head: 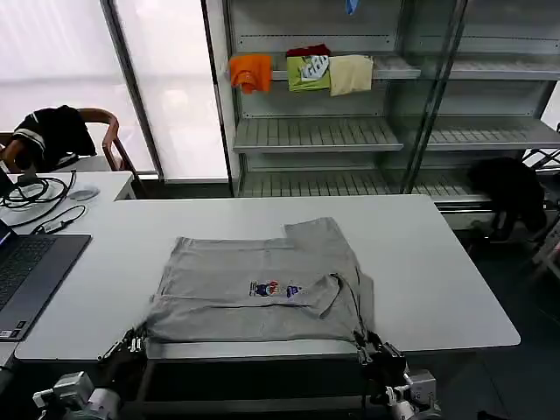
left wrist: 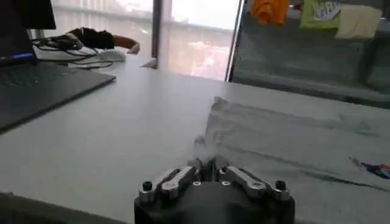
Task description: Fold and organize the clothes.
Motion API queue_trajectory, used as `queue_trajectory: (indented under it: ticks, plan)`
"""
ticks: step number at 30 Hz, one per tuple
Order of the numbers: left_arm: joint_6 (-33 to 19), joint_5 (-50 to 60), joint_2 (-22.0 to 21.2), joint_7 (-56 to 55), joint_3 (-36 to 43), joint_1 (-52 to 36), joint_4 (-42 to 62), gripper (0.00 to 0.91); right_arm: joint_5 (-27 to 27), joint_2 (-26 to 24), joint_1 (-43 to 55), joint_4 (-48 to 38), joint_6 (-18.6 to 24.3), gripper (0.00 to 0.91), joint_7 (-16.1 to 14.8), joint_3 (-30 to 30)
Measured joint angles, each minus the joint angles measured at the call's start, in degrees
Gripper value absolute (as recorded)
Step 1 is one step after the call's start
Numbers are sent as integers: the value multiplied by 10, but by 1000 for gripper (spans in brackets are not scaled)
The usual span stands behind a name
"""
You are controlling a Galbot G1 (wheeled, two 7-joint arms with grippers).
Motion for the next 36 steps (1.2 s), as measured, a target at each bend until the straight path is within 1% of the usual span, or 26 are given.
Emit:
queue_trajectory:
  ticks: [10, 13, 18, 22, 28, 36]
  plan:
    - [-7, 1, 10, 13, -12, -7, -4, 907, -1, 7, 5, 8, 0, 907, 0, 1]
    - [-14, 1, 22, 39, -19, -21, 4, 907, 2, 10, 23, 4, 1, 907, -7, 5]
    - [-28, -5, 60, 115, -22, -75, 41, 907, 16, 16, 99, -29, 2, 907, -29, 4]
    - [-27, -12, 95, 169, -15, -141, 83, 907, 23, 22, 187, -80, 3, 907, -45, -5]
    - [-7, -12, 136, 213, 9, -252, 157, 907, 24, 37, 321, -180, 1, 907, -56, -25]
    - [27, 8, 154, 230, 64, -393, 276, 907, 7, 73, 478, -341, 1, 907, -77, -31]
